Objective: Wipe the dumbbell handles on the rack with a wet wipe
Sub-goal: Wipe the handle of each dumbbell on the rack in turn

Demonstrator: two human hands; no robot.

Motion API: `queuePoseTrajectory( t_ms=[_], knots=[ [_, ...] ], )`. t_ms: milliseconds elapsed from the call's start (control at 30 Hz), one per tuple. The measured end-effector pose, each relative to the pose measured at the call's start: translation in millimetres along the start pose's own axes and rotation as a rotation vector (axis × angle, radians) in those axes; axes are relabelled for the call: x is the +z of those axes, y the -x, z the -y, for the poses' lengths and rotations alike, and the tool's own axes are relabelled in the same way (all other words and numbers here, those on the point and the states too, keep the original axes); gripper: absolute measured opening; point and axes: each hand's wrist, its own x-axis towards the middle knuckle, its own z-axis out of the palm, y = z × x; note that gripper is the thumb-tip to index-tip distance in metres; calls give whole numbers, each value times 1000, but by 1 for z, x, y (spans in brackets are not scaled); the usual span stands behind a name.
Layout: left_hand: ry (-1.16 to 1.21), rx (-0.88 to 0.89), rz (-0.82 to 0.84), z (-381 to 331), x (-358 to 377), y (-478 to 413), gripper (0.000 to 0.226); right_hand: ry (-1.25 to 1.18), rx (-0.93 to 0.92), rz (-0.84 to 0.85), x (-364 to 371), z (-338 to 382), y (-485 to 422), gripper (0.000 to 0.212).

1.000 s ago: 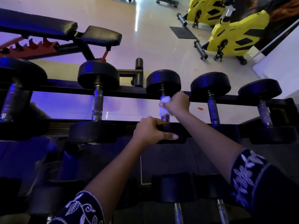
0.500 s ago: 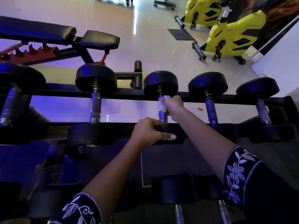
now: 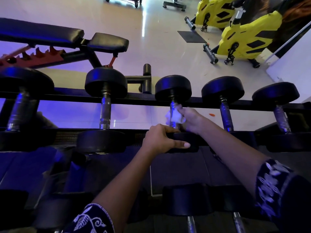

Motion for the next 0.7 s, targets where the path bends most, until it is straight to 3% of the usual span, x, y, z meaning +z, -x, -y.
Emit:
queuePoseTrajectory(
  t_ms=[100, 167, 267, 367, 467, 600, 700],
  knots=[
    [-9, 1, 9, 1, -1, 0, 68, 463, -70, -82, -18, -11, 7, 29],
    [-9, -1, 14, 1, -1, -1, 68, 707, -236, -293, -15, -2, 3, 20],
    [-12, -20, 8, 0, -1, -1, 74, 1023, -434, -507, 9, 10, 5, 45],
    [-27, -16, 11, -2, -1, -1, 76, 1259, -427, -614, 14, -4, 20, 30],
    [-32, -9, 19, -1, -2, -1, 62, 1300, -436, -597, 8, -18, 27, 19],
    [-16, -23, -4, -1, -1, 2, 65, 1051, -542, -628, 21, 8, 3, 45],
    [-16, -24, 3, -4, -2, 2, 67, 991, -502, -655, 30, 10, -5, 24]
  ],
)
